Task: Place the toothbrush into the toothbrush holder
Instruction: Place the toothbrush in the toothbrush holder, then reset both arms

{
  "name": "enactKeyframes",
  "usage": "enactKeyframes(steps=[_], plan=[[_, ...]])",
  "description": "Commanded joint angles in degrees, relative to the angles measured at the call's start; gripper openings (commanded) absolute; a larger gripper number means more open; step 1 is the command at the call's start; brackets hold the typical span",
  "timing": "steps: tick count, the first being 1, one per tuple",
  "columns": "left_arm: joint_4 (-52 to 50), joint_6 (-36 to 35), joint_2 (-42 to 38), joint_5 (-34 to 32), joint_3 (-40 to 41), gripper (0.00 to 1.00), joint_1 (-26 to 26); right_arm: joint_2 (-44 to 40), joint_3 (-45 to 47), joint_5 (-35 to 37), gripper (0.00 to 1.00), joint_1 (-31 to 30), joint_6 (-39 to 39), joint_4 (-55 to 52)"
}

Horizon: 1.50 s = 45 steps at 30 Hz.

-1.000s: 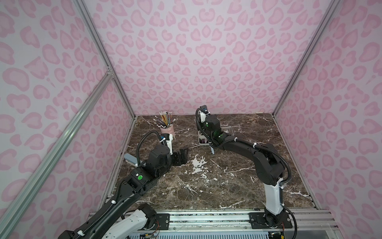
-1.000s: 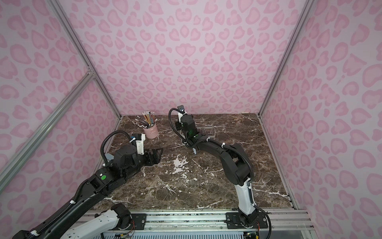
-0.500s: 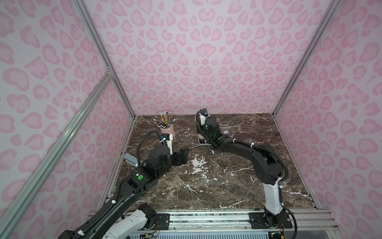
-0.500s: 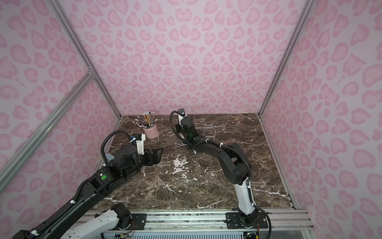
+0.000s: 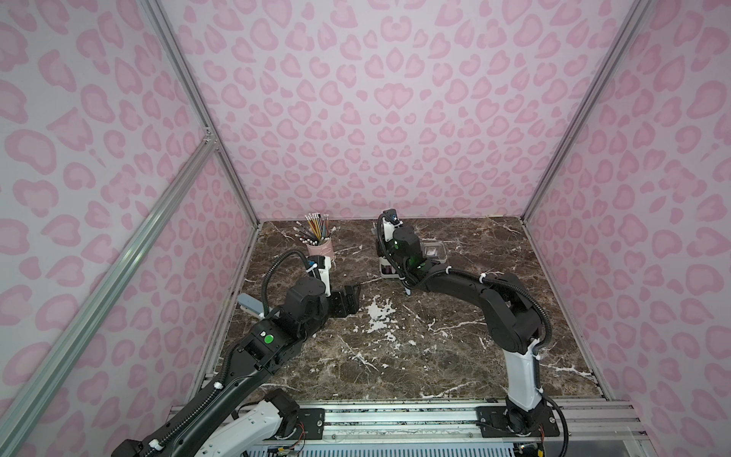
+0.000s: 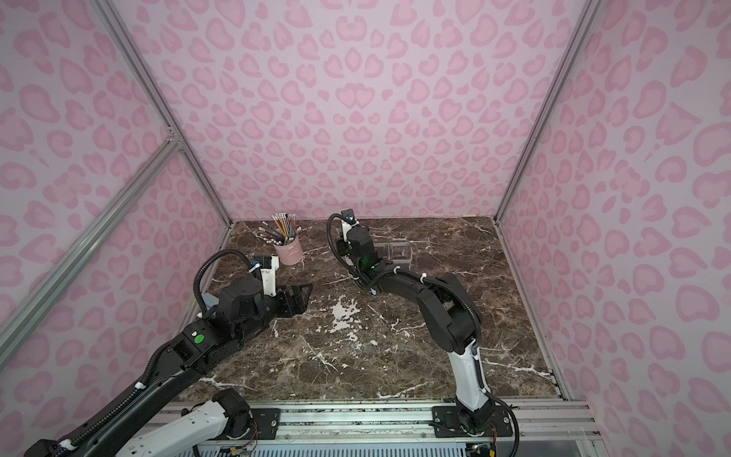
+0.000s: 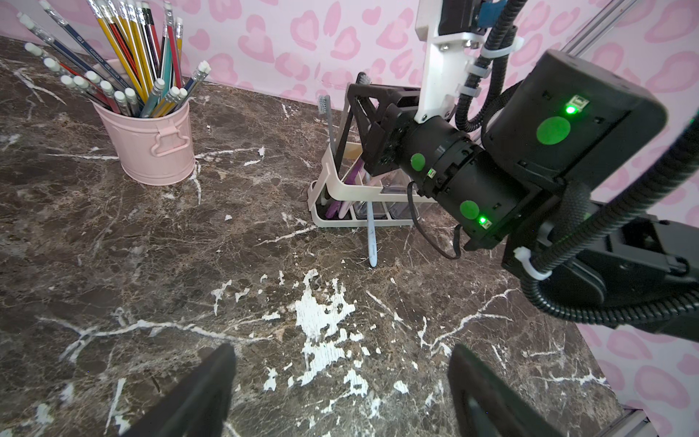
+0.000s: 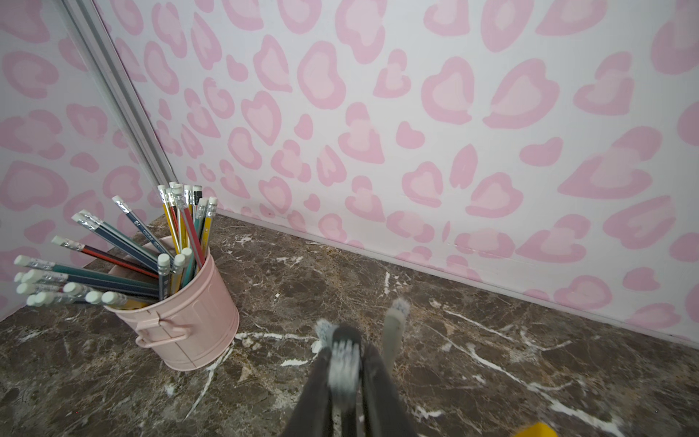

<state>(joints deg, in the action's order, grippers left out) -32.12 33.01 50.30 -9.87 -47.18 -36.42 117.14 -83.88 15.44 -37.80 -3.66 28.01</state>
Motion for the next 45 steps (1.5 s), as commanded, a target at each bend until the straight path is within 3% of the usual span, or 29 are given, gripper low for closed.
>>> enactKeyframes(steps=[1,21,33,45], plan=[[1.1,0.0,0.1,0.2,0.1,0.9,0.0,-0.9,0.0,-0.1,0.24,0.0,-0.6,0.4],[1.0,-0.1,0.8,-0.2,-0.1,0.9,0.0,-9.9,0.7,0.8,0.57,-0.1,-1.0,-4.5],[1.0,-0.1,1.6,-0.2,-0.2,0.9,0.1,-30.5,18.6,2.0,0.69,-0.2,-3.7,-10.6],[1.3,-0.1,2.7,0.4,-0.2,0.9,0.0,-52.9,34.9,5.8,0.75,-0.2,-6.6,-19.2]])
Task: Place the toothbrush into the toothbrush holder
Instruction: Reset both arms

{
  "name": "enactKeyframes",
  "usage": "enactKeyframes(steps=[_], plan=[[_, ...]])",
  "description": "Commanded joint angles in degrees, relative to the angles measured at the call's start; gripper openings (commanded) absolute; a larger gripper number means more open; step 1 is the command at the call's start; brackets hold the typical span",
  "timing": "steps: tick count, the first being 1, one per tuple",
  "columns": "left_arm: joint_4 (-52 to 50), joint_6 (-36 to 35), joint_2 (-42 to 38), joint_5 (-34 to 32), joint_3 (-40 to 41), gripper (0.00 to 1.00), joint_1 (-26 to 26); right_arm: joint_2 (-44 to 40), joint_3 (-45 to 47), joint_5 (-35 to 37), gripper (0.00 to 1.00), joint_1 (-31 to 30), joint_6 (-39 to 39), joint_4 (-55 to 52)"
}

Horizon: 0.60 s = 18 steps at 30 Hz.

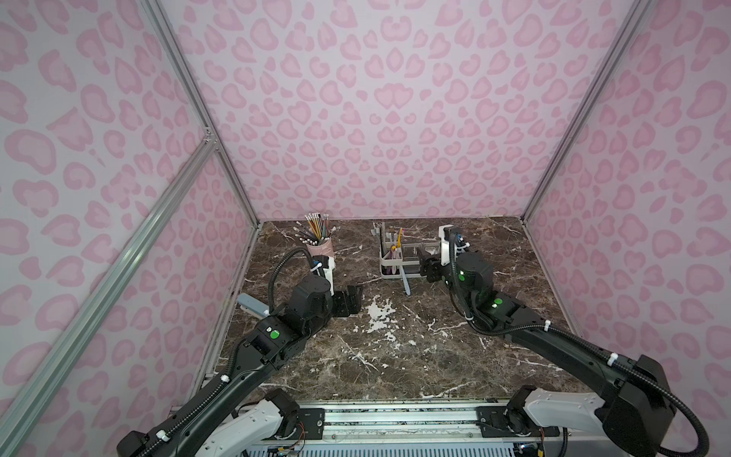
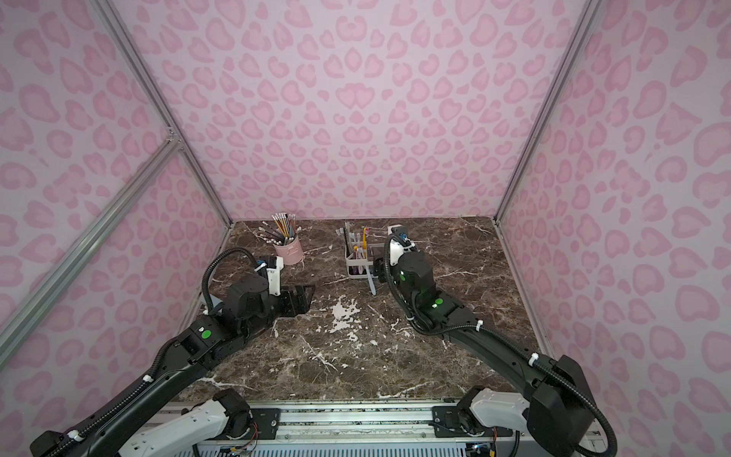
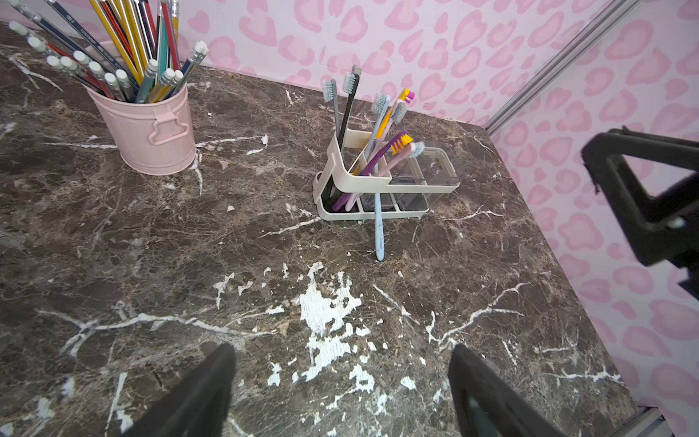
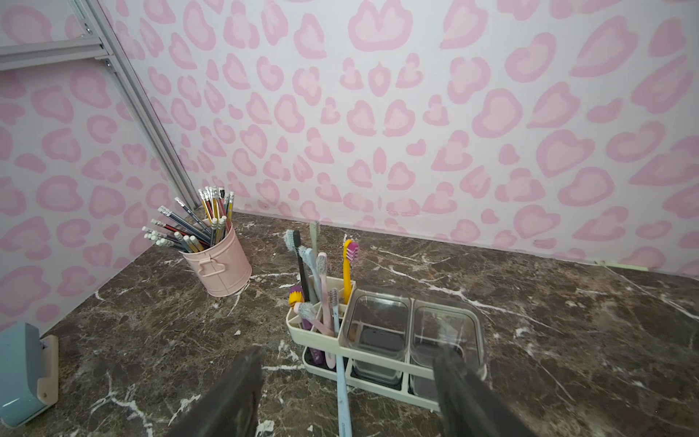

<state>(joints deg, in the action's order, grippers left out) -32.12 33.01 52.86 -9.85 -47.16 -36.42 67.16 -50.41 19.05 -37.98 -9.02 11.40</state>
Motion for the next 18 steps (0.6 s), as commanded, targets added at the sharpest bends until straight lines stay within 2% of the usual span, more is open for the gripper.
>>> enactKeyframes(steps=[1,6,11,18], plan=[[1.3,-0.1,0.3,0.4,-0.2,0.9,0.0,-4.9,2.9,2.8,0.75,0.0,-1.6,-3.2],[1.4,-0.1,0.7,0.3,-0.1,0.9,0.1,-13.8,9.4,4.7,0.8,0.4,-2.4,-4.4],[1.2,0.1,1.5,-0.4,-0.4,0.91,0.1,-19.2,12.8,3.7,0.82,3.8,-5.0,-8.7],[-0.1,1.0,2.4,-3.0,-0.7,0.94,0.1,-24.3,16.8,-8.0,0.88,16.1,-10.6,-10.3]])
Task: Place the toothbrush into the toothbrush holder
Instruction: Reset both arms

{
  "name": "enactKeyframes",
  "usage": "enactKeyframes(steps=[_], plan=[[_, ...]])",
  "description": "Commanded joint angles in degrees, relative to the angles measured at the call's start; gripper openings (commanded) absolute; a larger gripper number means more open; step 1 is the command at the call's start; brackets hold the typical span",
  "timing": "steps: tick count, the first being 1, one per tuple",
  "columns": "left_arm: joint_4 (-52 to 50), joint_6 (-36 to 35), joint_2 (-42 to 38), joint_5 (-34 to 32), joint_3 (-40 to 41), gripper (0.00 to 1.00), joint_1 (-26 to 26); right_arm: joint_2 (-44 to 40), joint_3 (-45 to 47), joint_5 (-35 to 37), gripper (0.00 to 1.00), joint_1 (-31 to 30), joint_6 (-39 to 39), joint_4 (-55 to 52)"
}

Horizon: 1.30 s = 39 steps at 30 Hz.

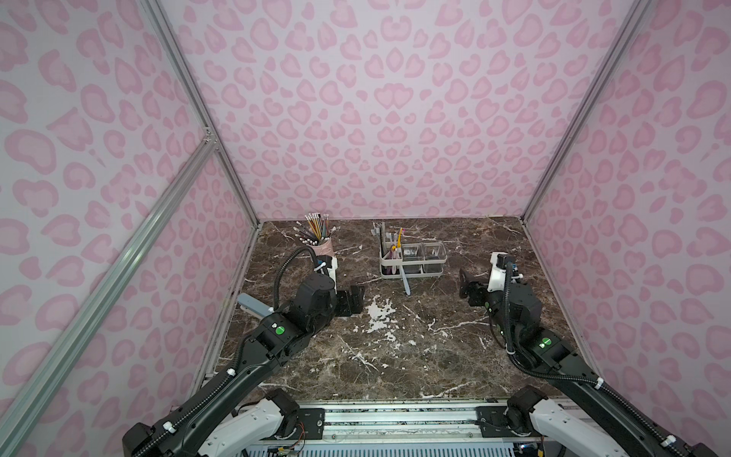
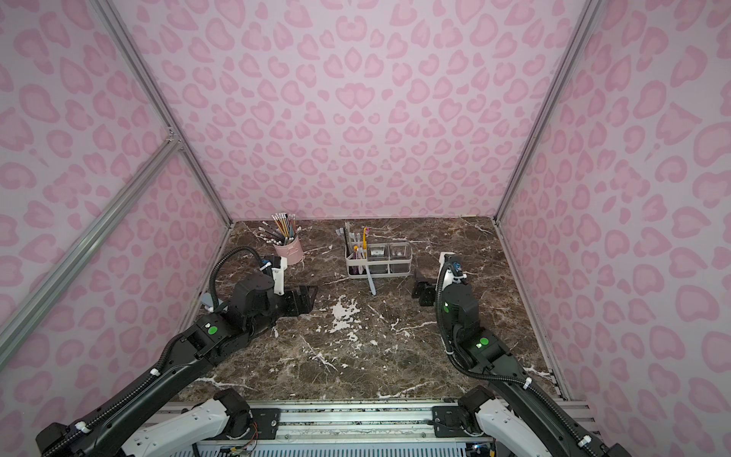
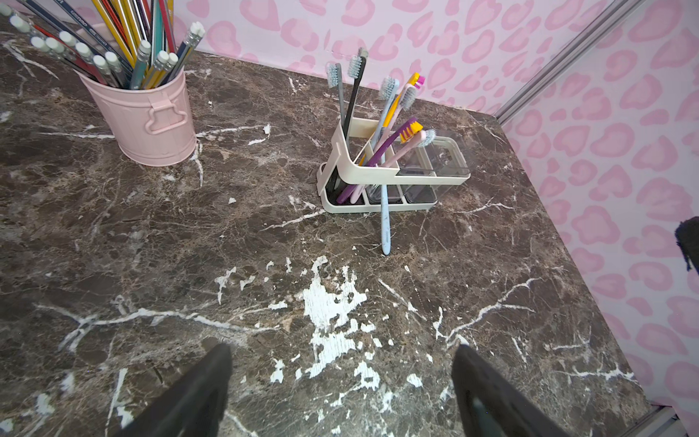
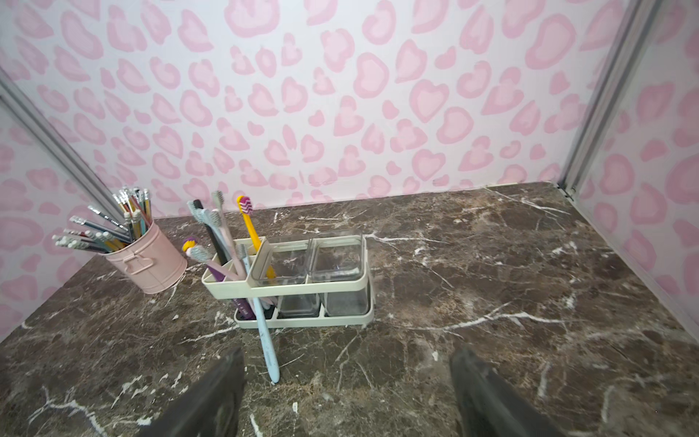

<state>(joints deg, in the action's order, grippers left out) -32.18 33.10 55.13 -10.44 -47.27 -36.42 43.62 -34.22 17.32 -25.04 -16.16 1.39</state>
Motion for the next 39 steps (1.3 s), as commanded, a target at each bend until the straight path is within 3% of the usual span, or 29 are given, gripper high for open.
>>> enactKeyframes(steps=[1,6,10,12,18,22,26,31,34,37,39], plan=[[-0.2,1.1,0.1,-3.3,-0.5,0.94,0.1,-0.7,0.7,-8.2,0.88,4.7,-3.8,-0.3],[-0.3,1.4,0.7,-7.2,-1.3,0.97,0.0,3.8,0.9,-13.5,0.9,11.2,-5.4,-0.5],[0.3,1.8,2.0,-10.9,-1.1,0.99,0.1,5.2,3.5,-10.0,0.93,13.9,-5.9,3.4],[0.8,2.4,2.3,-13.4,-0.4,0.99,0.1,4.9,6.0,-6.1,0.99,15.1,-5.8,7.9],[4.7,1.7,2.7,-20.9,1.9,0.98,0.6,8.1,13.4,5.0,0.99,17.4,-1.6,24.2],[6.7,1.1,3.4,-24.7,3.0,0.98,2.5,15.7,12.5,5.7,0.99,20.5,1.3,26.6],[7.1,0.8,7.4,-27.1,2.5,0.98,4.0,22.2,20.2,4.2,0.99,24.2,2.6,44.2],[9.9,1.4,11.3,-29.1,3.1,0.98,5.6,31.8,25.1,2.5,0.99,24.5,7.1,64.4],[12.9,0.9,12.1,-29.7,4.2,0.98,6.9,34.7,24.6,-0.3,0.99,25.0,8.6,67.9],[14.3,0.1,13.7,-31.8,3.8,0.98,7.7,42.8,25.7,-5.3,1.0,23.7,12.9,78.8],[16.7,-0.3,14.9,-33.3,4.2,0.98,8.1,45.5,23.4,2.4,1.0,19.4,15.3,77.5]])
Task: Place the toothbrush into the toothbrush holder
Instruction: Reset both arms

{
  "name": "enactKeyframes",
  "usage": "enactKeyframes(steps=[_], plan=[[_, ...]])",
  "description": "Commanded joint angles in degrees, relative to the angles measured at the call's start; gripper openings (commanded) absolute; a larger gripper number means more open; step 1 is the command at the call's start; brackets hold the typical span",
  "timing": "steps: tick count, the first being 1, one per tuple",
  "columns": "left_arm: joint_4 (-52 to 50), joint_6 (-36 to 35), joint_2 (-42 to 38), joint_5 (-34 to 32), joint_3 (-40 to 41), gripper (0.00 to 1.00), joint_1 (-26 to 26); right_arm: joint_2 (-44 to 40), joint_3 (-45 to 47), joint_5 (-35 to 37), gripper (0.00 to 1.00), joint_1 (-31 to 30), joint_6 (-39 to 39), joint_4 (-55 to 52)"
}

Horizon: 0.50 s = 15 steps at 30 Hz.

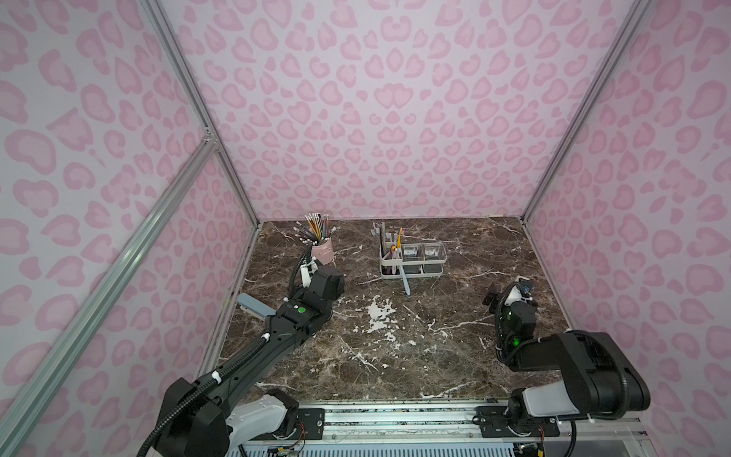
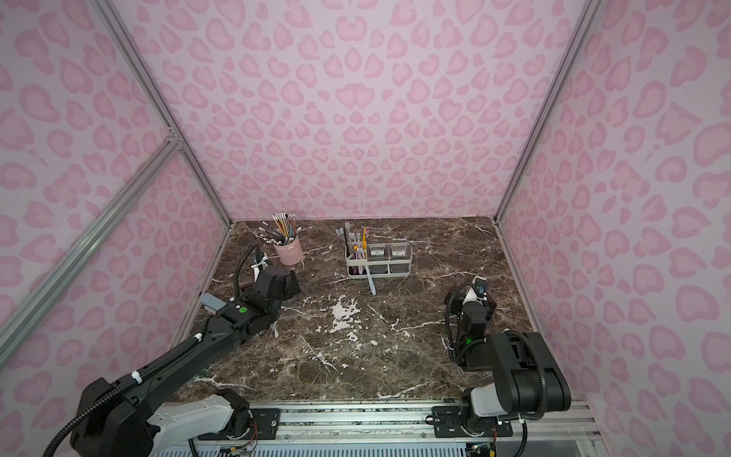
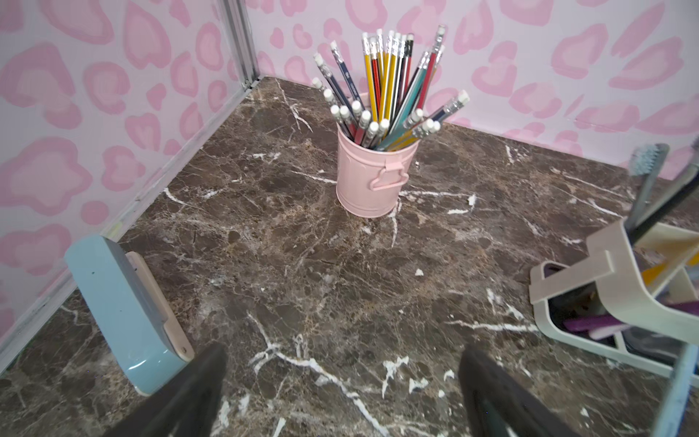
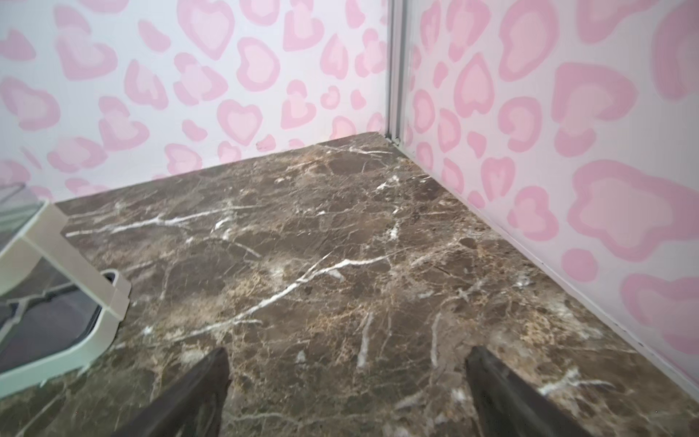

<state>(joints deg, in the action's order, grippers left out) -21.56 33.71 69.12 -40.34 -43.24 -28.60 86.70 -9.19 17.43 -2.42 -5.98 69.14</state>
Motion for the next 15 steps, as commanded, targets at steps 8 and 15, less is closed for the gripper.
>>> enactKeyframes(steps=[8,15], plan=[[32.2,-7.3,3.2,-9.5,9.3,0.98,6.3,1.3,-2.6,1.7,1.0,-1.5,2.6,5.8],[47.5,-9.2,9.7,1.8,10.2,0.98,16.9,1.3,-2.6,1.7,1.0,-1.5,2.6,5.8]])
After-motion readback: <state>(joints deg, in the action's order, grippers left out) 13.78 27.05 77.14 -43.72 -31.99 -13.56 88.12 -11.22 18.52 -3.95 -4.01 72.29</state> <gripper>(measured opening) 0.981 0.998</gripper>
